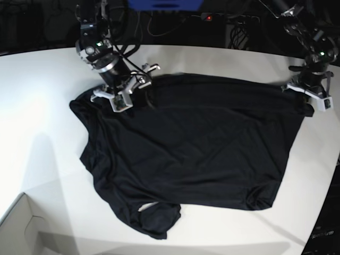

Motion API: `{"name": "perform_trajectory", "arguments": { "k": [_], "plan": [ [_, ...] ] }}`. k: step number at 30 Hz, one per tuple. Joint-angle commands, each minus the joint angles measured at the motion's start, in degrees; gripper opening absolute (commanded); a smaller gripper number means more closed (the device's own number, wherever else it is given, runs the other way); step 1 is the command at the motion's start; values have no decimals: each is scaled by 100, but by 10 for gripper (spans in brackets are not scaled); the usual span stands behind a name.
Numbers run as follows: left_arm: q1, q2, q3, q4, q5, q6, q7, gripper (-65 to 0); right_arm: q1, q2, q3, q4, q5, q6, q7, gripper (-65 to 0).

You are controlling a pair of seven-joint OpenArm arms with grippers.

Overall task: Layout the t-shirt on the table in an organized manner, then fold the t-shirt properly
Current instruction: 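Hold the shirt edge with both grippers and pull it taut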

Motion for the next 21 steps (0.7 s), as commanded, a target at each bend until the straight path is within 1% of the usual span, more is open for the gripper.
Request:
{"name": "perform_trajectory", "arguments": {
  "k": [1, 3, 6, 10, 16, 18, 21],
  "plan": [
    [-35, -81, -4, 83, -60, -5, -134, -649, 38, -18, -8, 114, 56, 2, 162, -253],
    [-35, -81, -4, 74, -60, -5, -134, -649, 3, -9, 62, 123, 56, 2, 162, -254],
    [-35, -90, -4, 57, -60, -5, -142, -649, -331, -9, 194, 387, 56, 2, 162, -254],
    [-35, -90, -4, 57, -60, -5, -151, -649, -666, 0, 194, 580, 56, 2, 189, -255],
    [-79, -90, -4, 57, -60, -5, -151, -649, -701, 9, 150, 501, 47, 2, 180, -258],
    [-79, -90, -4, 57, -52, -5, -151, -649, -648, 9, 141, 501, 47, 2, 162, -277],
    [-87, -90, -4, 57, -52, -5, -151, -649, -551, 9, 141, 387, 47, 2, 162, -328]
  ]
}}
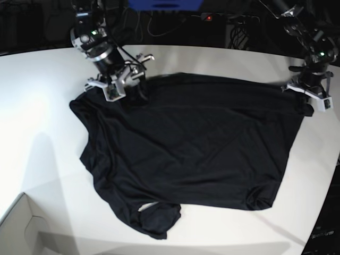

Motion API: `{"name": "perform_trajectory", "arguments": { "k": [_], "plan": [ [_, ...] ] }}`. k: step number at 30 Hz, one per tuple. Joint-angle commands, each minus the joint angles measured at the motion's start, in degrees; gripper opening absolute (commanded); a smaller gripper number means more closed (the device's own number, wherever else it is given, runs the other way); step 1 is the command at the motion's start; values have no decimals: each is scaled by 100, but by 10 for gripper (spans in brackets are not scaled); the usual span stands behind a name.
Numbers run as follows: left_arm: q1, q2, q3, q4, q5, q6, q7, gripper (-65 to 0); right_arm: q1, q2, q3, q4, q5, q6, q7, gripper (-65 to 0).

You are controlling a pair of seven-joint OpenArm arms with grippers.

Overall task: Layout the t-shirt on the table in an organized manner, then fold the t-shirt properly
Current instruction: 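Hold the shirt edge with both grippers and pull it taut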

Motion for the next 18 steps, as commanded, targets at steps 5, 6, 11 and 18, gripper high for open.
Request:
{"name": "perform_trajectory", "arguments": {
  "k": [5, 6, 11, 18],
  "plan": [
    [-55, -85, -4, 72, -58, -5, -149, -649, 195, -7, -5, -264, 54, 6, 110, -335],
    [-55, -85, -4, 72, -58, -5, -149, -649, 213, -7, -5, -317, 54, 6, 110, -335],
    [-46, -85, -4, 72, -58, -5, -149, -649, 257, -7, 12, -440, 54, 6, 110, -335],
    [-55, -85, -4, 72, -58, -5, -149, -649, 274, -7, 3, -554, 54, 6, 110, -342]
  ]
}}
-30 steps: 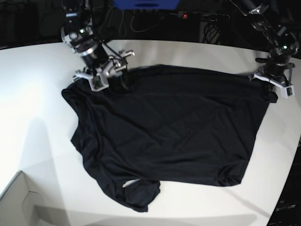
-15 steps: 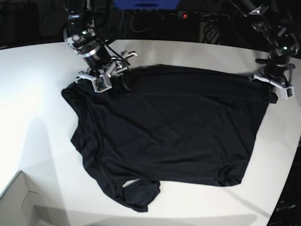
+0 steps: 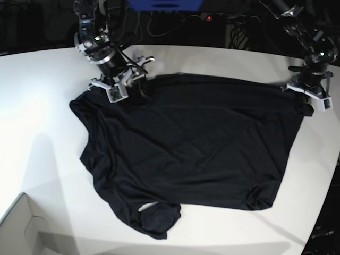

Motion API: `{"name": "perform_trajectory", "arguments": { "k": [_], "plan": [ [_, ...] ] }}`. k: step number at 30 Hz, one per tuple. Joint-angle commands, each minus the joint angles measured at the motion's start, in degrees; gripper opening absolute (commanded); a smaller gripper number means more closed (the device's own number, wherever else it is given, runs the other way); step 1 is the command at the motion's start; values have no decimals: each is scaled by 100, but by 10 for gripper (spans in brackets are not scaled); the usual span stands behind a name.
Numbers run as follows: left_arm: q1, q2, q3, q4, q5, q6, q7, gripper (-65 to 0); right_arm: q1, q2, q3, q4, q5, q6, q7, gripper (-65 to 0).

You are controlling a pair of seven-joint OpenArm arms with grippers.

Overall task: Layout the t-shirt on the table in an organized manner, then fold the t-shirt properly
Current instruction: 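Hold the shirt edge with both grippers and pull it taut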

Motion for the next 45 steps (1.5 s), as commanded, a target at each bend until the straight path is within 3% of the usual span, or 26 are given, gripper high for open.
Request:
{"name": "perform_trajectory", "arguments": {
  "k": [1, 4, 8, 9, 27, 36, 38, 45],
  "plan": [
    [-52, -88, -4, 83, -71, -5, -147, -649, 12, -7, -12, 95, 67, 11, 158, -344],
    [-52, -88, -4, 83, -71, -5, -156, -649, 3, -7, -3, 95, 67, 11, 158, -410],
    [-52, -88, -4, 83, -71, -5, -156, -649, -14, -7, 23, 95, 67, 11, 158, -626],
    [-52, -88, -4, 83, -71, -5, -156, -649, -14, -7, 32, 95, 58, 11, 149, -650],
    [0, -88, -12, 162, -71, -5, -138, -649, -1043, 125, 287, 1238, 102, 11, 184, -650],
    [9, -88, -215, 162, -80, -5, -129, -649, -1052, 117, 225, 1106, 75, 11, 149, -650],
    [9, -88, -215, 162, -80, -5, -129, -649, -955, 117, 225, 1088, 75, 11, 140, -609],
    [0, -79, -206, 162, -80, -5, -129, -649, -832, 117, 76, 1070, 75, 11, 140, -289]
  ]
}}
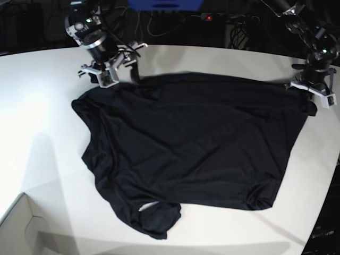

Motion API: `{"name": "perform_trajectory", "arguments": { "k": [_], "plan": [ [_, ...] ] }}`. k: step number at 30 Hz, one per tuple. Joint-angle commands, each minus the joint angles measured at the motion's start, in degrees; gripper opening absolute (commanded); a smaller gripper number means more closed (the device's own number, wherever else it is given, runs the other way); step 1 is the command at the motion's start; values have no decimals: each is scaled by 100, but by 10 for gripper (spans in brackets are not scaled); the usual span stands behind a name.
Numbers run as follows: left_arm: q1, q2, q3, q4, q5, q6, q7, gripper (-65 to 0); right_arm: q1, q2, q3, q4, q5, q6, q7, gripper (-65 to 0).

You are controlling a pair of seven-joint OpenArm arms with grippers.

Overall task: Layout the t-shirt on the table in an organized manner, then fold the t-shirt properly
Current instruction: 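Hold the shirt edge with both grippers and pull it taut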

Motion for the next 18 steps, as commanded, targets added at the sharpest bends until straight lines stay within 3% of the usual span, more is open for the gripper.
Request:
{"name": "perform_trajectory", "arguments": {
  "k": [1, 4, 13, 18],
  "plan": [
    [-54, -68, -7, 127, -80, -5, -134, -649, 71, 5, -51, 85, 71, 11, 149, -260],
    [-63, -59, -7, 127, -80, -5, -134, -649, 141, 5, -165, 76, 71, 11, 149, -260],
    [-72, -68, -7, 127, -80, -5, -134, -649, 563, 5, -315, -663, 71, 11, 149, -357],
    [-81, -68, -7, 127, -80, -5, -134, -649, 581, 5, -315, -794, 62, 11, 158, -375]
  ]
}}
